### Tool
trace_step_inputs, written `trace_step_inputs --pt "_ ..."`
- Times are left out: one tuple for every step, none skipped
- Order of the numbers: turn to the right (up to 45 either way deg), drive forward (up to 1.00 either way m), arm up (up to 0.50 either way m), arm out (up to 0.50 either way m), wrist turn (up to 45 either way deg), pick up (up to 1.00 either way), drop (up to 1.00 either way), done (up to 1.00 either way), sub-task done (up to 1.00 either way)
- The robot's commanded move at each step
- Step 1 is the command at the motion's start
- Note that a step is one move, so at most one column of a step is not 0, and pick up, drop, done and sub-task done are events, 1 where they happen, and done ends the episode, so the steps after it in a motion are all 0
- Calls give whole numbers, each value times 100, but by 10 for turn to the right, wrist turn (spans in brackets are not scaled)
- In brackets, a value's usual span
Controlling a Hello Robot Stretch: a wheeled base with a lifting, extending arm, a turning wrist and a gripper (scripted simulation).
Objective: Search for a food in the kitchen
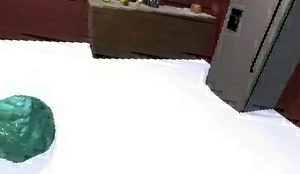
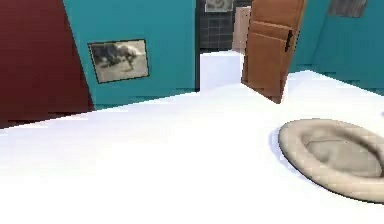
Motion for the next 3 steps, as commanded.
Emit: trace_step_inputs --pt "0 100 0 0 0 0 0 0 0" --pt "-180 0 0 0 0 0 0 0 0" --pt "0 15 0 0 0 0 0 0 0"
